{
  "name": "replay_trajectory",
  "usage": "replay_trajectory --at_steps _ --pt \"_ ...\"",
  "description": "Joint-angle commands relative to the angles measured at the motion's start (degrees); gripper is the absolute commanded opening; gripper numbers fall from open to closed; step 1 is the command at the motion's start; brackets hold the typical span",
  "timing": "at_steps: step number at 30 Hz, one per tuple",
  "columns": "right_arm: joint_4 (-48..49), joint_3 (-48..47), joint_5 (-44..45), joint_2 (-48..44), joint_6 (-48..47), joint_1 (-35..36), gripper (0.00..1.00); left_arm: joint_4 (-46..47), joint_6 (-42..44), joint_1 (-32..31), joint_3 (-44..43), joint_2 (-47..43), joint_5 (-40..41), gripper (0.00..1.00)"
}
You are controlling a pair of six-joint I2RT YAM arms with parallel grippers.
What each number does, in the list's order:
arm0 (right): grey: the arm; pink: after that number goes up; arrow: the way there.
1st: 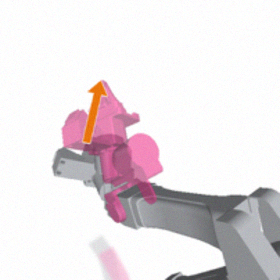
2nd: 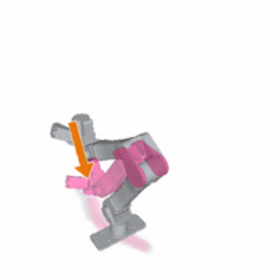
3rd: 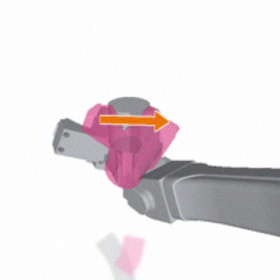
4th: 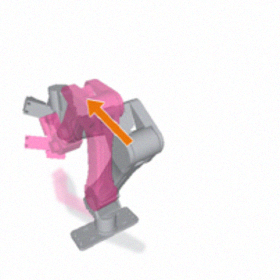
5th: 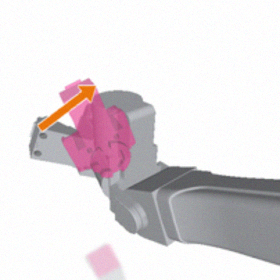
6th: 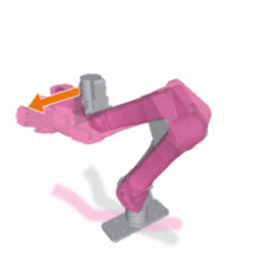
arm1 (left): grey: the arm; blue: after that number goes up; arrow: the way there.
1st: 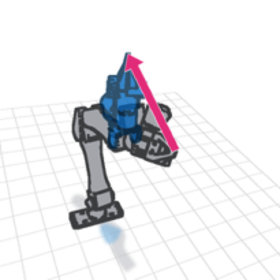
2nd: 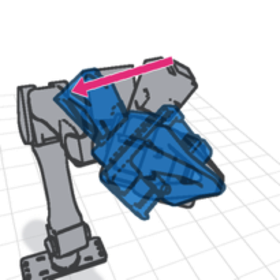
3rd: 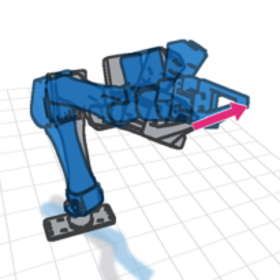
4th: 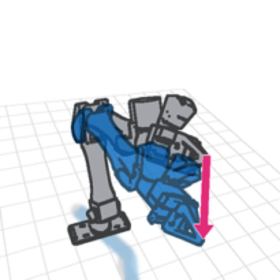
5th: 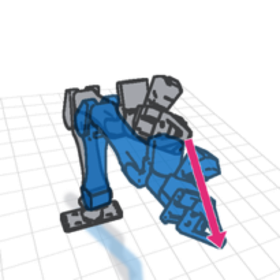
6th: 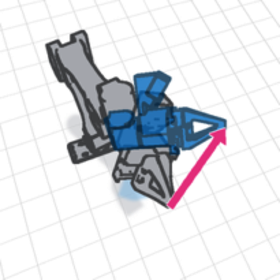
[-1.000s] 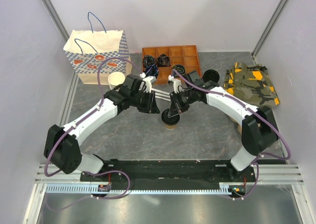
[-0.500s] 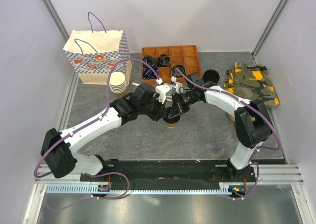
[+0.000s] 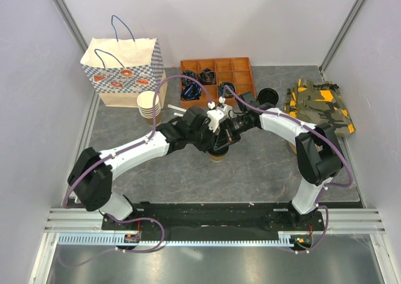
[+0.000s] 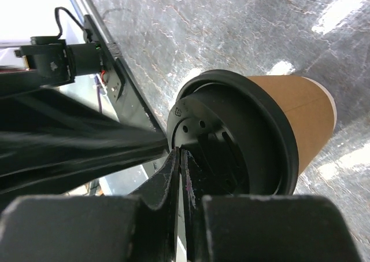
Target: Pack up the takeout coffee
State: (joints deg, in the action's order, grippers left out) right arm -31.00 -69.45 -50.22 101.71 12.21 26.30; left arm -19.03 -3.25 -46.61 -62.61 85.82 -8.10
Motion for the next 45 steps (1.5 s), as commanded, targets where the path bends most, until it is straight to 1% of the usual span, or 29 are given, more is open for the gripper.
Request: replay_trajectory --at_steps 1,3,7,11,14,16,20,24,28,39,44,45 --pt "0.77 0.55 0.38 2.35 -1.31 -0.46 0.1 1.28 2.63 0.29 1.52 3.56 -0.87 0.02" --pt "0.86 0.37 0.3 2.53 -1.31 -0.73 0.09 0.31 2.72 0.2 2.66 2.86 -1.22 0.02" --pt "0.77 0.19 -0.06 2.61 -1.66 -0.73 0.1 -1.28 2.72 0.38 2.14 0.23 -1.13 0.02" --pt "0.77 -1.12 -2.25 2.0 -1.57 -0.64 0.1 -1.8 2.19 0.55 -1.45 -1.27 -2.53 0.02" --pt "0.77 -3.49 -4.8 0.6 -1.05 -0.73 0.14 -2.59 1.32 0.73 -3.74 -1.71 -3.93 0.02" --pt "0.86 -4.72 -6.38 -0.63 -0.08 -0.64 0.16 -2.77 0.96 0.73 -4.36 -2.06 -4.29 0.02" --pt "1.03 -6.31 -8.32 -2.22 1.85 -0.64 0.16 -3.12 0.43 0.91 -5.15 -2.85 -4.56 0.03" --pt "1.38 -5.61 -7.45 -2.75 2.21 -0.82 0.16 -3.65 0.43 0.91 -5.33 -3.64 -4.73 0.03" --pt "1.65 -3.94 -5.33 -0.64 0.63 -1.61 0.15 -3.91 1.05 0.91 -5.5 -3.47 -5.26 0.03" --pt "2.7 -1.65 -4.89 3.58 -1.22 -2.75 0.14 -4.26 1.75 0.82 -3.75 -1.18 -5.44 0.03" --pt "2.61 -1.48 -4.45 4.81 -1.49 -2.84 0.14 -5.93 3.16 0.2 -5.59 -1.18 -6.05 0.04" --pt "2.62 -1.56 -4.28 4.9 -1.4 -2.84 0.14 -6.89 4.81 -0.32 -6.64 -1.27 -5.62 0.04"
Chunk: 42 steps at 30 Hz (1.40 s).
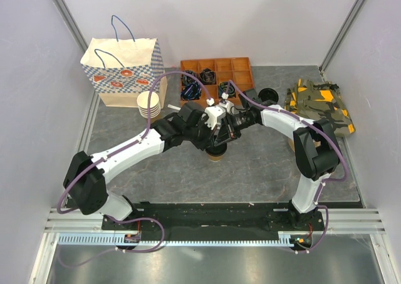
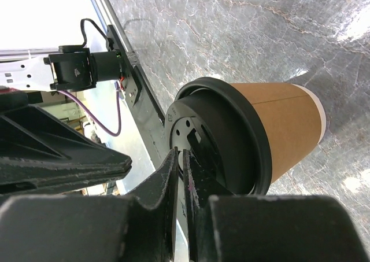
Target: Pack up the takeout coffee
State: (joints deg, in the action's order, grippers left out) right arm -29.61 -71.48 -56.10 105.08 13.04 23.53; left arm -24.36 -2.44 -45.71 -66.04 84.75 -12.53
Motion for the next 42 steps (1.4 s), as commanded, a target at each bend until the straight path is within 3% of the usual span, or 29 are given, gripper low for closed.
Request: replay_trajectory --at_steps 1,8,20,29,36,42 --pt "1.22 0.29 1.69 1.62 -2.23 -0.15 0.14 -2.09 4.8 -1.48 -3.83 -0.2 -0.83 0.04" --pt "1.22 0.12 2.22 1.71 -1.96 -0.33 0.14 -3.15 6.04 -2.36 -4.01 1.91 0.58 0.05" --pt "1.13 0.2 2.57 2.94 -2.49 -0.41 0.13 -0.69 5.43 -2.36 3.81 7.45 1.81 0.03" --pt "0.95 0.03 1.87 2.68 -2.58 -0.33 0.13 -6.13 3.75 -1.23 -4.96 -0.2 -1.61 0.06" --pt "0.95 -1.2 -0.15 0.57 -1.53 -0.33 0.15 -7.1 2.96 2.38 -7.87 2.51 -2.49 0.17" --pt "0.17 -0.94 0.55 1.88 -2.31 -0.41 0.15 -6.49 0.68 3.44 -10.16 7.09 0.84 0.19"
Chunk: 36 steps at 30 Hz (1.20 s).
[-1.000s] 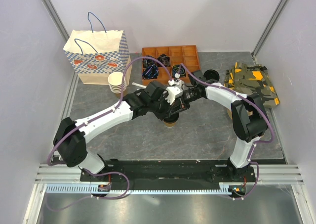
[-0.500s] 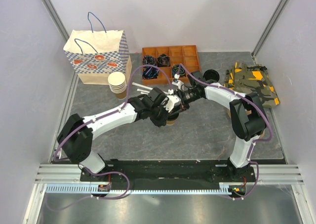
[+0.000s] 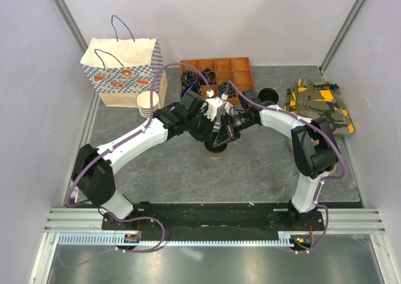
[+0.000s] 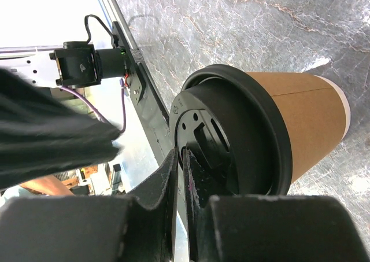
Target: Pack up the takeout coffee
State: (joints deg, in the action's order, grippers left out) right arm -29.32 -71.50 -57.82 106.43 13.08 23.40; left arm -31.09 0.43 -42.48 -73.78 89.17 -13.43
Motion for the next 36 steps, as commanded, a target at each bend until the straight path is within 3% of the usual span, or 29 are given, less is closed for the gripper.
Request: replay_trajectory --at_steps 1,7,11,21,31,36 --pt "-0.21 -0.74 2.45 0.7 -2.62 -0.28 0.15 0.68 -2.36 0.2 -2.16 4.07 2.26 0.19" --pt "-0.74 0.14 3.59 1.94 -4.29 -0.28 0.14 1.91 -3.59 1.26 0.83 9.09 3.94 0.12" --pt "-1.26 0.05 3.68 2.38 -4.91 -0.28 0.14 1.03 -3.68 1.96 1.36 6.91 2.71 0.1" --pt "-1.18 -1.27 2.45 1.94 -4.12 -0.37 0.14 0.15 -4.12 1.96 -3.56 -0.04 -1.16 0.11" --pt "-1.18 -4.17 -2.73 -2.28 -1.48 -0.37 0.17 2.7 -7.63 1.61 -0.76 2.33 -3.88 0.11" --pt "-1.44 -4.87 -2.56 -4.56 -0.86 -0.98 0.2 3.84 -7.99 2.22 -0.49 -0.83 -5.64 0.18"
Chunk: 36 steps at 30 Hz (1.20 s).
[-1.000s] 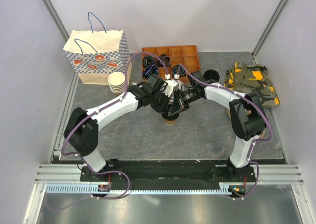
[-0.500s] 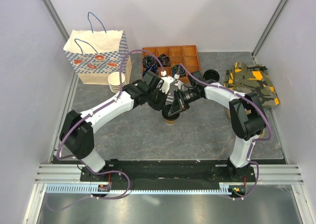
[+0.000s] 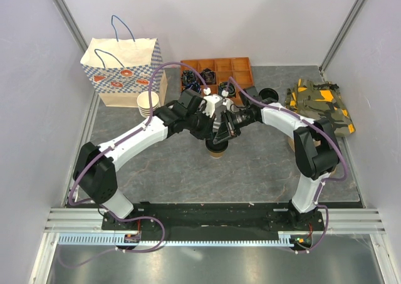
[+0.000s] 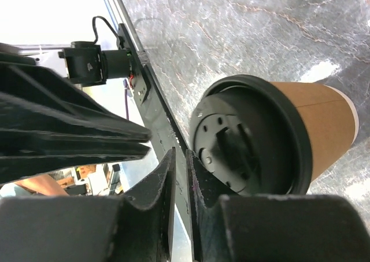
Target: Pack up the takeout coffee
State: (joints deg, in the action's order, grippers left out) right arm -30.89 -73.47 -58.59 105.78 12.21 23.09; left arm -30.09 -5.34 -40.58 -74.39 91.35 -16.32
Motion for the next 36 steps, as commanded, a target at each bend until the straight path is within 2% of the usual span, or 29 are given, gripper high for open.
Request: replay_trajectory --at_steps 1,3,10,13,14,18,23,25,29,31,36 --pt "-0.04 -3.51 -1.53 -4.17 0.1 -0.77 0.21 2.84 -2.21 0.76 0.21 -3.54 -4.06 0.2" --pt "-1.44 -4.22 -1.01 -4.79 -1.04 -1.38 0.22 2.14 -2.21 1.29 0.39 -5.65 -5.21 0.26" --pt "-10.93 -5.19 4.17 -10.22 -8.94 -4.01 0.27 1.08 -1.95 6.29 5.74 -12.33 -16.89 0.6" --pt "-14.35 -4.05 7.25 -13.04 -11.76 -6.12 0.3 1.52 -1.34 8.06 7.76 -15.84 -19.27 0.68" --pt "-15.41 -3.87 8.65 -13.66 -13.59 -6.56 0.39 1.52 -0.99 8.23 8.12 -16.72 -19.02 0.7" --pt "-20.78 -3.0 15.86 -15.77 -18.7 -7.1 0.47 1.08 1.47 8.85 11.27 -19.8 -16.22 0.71" --pt "-23.59 -0.8 25.08 -18.5 -21.69 -7.45 0.5 4.23 1.83 9.11 18.39 -24.29 -16.38 0.71" --pt "-23.42 -0.01 25.63 -18.59 -21.7 -7.45 0.51 5.12 0.6 9.11 21.82 -24.47 -14.72 0.7" --pt "-22.19 0.87 25.54 -17.97 -20.3 -7.45 0.51 13.97 -2.82 8.67 29.45 -25.52 -13.84 0.66" --pt "-21.32 1.66 24.66 -17.45 -19.42 -7.53 0.51 16.01 -3.36 7.27 30.53 -24.65 -10.77 0.65" --pt "-20.78 2.28 23.78 -16.04 -19.33 -7.45 0.51 23.82 1.72 4.37 31.32 -18.77 -6.53 0.63"
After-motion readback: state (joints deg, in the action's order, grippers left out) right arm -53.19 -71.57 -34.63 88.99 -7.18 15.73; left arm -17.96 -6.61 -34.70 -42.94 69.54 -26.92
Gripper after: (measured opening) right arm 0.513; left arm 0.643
